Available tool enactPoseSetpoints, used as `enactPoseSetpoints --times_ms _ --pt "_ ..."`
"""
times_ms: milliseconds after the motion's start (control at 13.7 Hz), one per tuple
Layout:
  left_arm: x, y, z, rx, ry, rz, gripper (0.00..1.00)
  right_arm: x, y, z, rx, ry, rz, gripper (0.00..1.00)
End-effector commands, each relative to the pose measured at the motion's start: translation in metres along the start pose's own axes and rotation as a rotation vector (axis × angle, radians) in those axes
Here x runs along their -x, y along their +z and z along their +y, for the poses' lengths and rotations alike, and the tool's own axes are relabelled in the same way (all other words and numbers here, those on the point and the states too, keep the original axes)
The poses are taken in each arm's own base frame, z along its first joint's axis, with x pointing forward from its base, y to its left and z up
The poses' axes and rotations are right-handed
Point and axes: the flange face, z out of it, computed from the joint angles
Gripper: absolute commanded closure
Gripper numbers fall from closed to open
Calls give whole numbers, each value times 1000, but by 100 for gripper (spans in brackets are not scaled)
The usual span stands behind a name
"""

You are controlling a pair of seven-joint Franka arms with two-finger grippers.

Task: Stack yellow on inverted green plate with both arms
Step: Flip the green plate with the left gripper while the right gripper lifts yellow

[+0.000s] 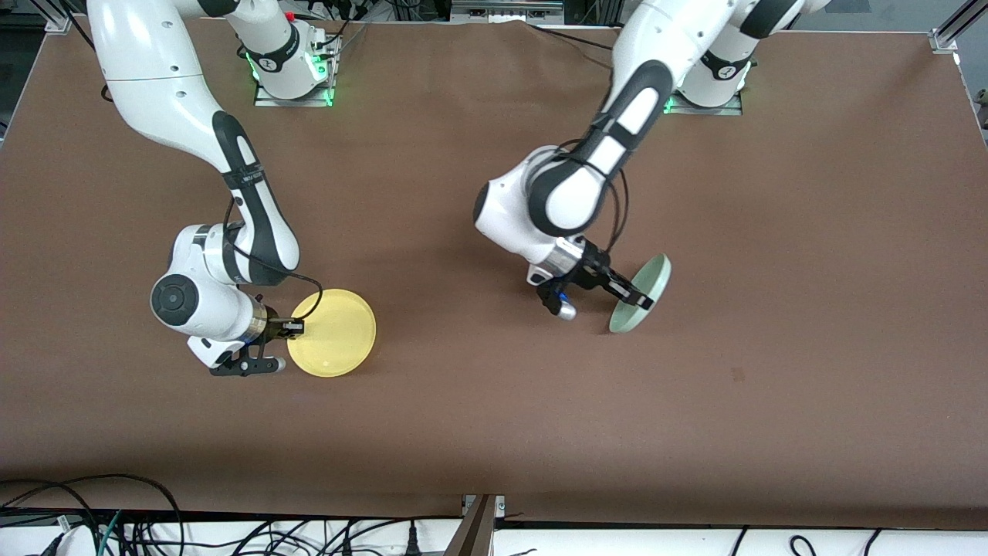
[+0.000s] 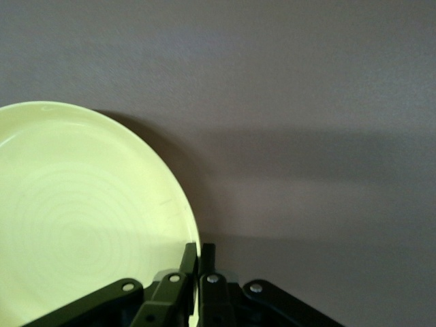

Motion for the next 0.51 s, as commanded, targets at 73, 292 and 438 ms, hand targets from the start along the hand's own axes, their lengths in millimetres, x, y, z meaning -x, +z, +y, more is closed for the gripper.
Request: enactPoseSetpoints --times_ms 73,292,438 --pt "-8 -22 59 -92 -87 -3 100 -13 -23 12 -34 13 9 100" --pt "-2 -50 82 -88 -111 19 1 -23 -54 21 -43 1 -3 100" --pt "2 -75 92 19 -95 34 0 -25 -59 25 -46 -16 3 100"
